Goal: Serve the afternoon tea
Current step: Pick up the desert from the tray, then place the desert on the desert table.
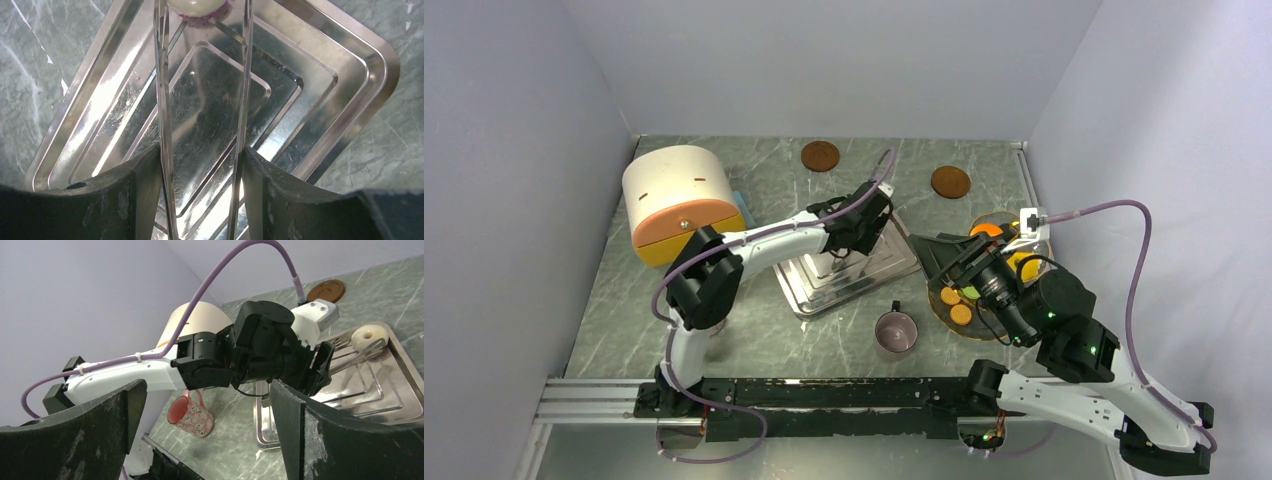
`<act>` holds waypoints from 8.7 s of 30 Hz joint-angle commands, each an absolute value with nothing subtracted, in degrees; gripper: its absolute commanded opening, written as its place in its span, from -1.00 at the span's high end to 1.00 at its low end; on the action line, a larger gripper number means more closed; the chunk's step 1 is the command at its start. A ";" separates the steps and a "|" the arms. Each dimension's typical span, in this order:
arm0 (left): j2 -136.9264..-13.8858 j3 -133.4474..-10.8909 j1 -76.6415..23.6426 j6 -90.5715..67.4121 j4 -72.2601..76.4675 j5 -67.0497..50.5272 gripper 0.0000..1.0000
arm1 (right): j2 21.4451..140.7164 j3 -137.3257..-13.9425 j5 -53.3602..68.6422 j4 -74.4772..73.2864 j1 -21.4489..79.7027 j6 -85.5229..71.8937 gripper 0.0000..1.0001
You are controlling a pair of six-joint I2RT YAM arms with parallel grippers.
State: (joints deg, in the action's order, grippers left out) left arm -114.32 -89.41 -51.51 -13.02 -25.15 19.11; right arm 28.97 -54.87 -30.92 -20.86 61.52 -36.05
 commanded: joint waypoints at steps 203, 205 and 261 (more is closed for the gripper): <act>-118.30 -95.33 -70.73 -11.18 -16.12 2.17 0.20 | 28.85 -55.99 -30.94 -19.56 61.74 -37.15 -0.96; -118.85 -95.74 -70.75 -11.18 -15.92 1.88 0.20 | 28.68 -55.90 -31.02 -19.63 61.71 -37.21 -0.96; -111.49 -90.33 -70.99 -13.12 -16.69 6.90 -0.24 | 28.43 -54.40 -30.94 -19.08 61.70 -37.55 -0.97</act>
